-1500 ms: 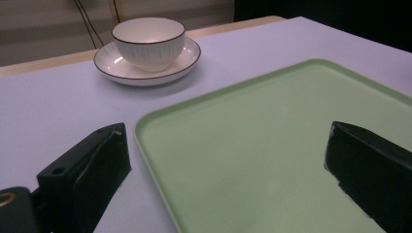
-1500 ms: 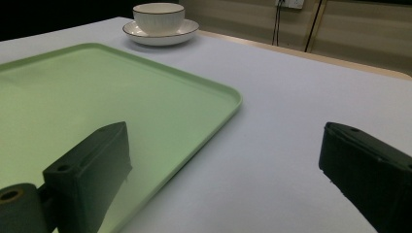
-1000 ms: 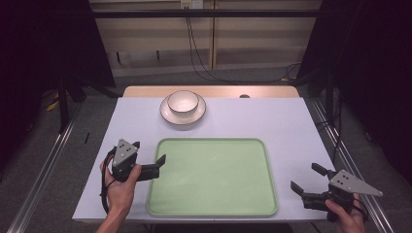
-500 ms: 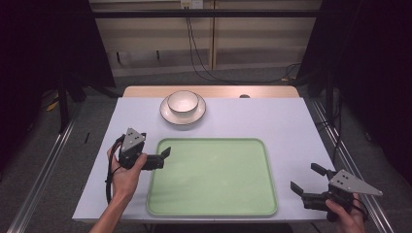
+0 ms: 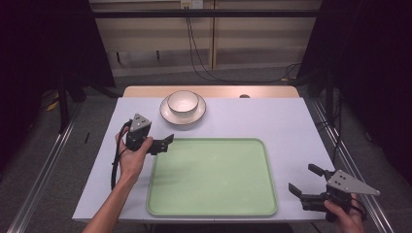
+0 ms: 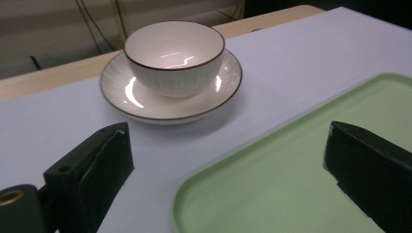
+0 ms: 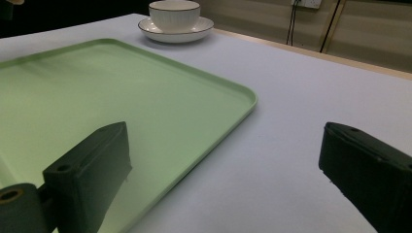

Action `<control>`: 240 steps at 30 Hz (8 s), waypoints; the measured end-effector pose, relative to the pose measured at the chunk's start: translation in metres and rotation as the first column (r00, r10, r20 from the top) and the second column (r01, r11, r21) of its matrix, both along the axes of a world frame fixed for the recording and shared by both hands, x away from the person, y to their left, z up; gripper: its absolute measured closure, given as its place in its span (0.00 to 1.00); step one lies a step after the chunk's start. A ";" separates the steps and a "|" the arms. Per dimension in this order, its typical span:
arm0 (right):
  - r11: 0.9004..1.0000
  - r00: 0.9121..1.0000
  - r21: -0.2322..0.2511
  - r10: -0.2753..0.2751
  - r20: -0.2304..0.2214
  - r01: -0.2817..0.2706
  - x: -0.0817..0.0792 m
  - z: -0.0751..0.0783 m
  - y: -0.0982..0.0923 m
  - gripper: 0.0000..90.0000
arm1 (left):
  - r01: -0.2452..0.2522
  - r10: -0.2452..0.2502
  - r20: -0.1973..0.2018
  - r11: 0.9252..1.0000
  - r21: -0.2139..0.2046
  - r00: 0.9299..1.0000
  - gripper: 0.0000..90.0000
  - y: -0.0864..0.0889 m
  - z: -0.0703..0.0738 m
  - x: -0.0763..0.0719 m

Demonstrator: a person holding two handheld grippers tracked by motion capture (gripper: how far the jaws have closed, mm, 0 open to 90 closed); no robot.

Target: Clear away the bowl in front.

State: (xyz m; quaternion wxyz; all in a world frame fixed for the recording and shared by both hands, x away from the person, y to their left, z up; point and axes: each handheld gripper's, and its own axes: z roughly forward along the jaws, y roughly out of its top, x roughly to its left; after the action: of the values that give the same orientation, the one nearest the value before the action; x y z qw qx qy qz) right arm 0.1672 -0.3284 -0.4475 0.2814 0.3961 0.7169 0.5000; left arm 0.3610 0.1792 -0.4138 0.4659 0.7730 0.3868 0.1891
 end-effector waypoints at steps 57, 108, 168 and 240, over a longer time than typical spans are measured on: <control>1.000 1.000 0.021 0.014 -0.011 -0.014 -0.001 -0.003 -0.004 0.05 | -0.125 0.146 -0.157 0.983 0.133 0.977 0.09 -0.019 -0.003 0.160; 0.999 1.000 0.024 0.025 -0.004 -0.024 -0.004 -0.002 -0.007 0.06 | -0.231 0.255 -0.395 0.967 0.107 0.882 0.87 -0.039 -0.037 0.188; 0.998 0.997 0.061 -0.012 0.075 0.007 -0.008 -0.003 -0.006 0.03 | -0.303 0.276 -0.414 0.953 0.001 0.867 0.92 -0.028 -0.003 0.169; 0.999 0.997 0.048 -0.002 0.079 -0.002 -0.007 -0.002 -0.003 0.03 | 0.114 -0.114 -0.325 0.993 -0.021 0.939 0.91 -0.098 0.049 0.095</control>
State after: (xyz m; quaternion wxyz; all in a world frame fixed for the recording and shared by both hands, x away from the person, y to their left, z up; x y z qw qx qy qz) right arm 0.1603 -0.3311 -0.4497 0.3000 0.3828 0.6928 0.5324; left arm 0.4556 0.0809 -0.3653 0.4066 0.8142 0.4132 0.0312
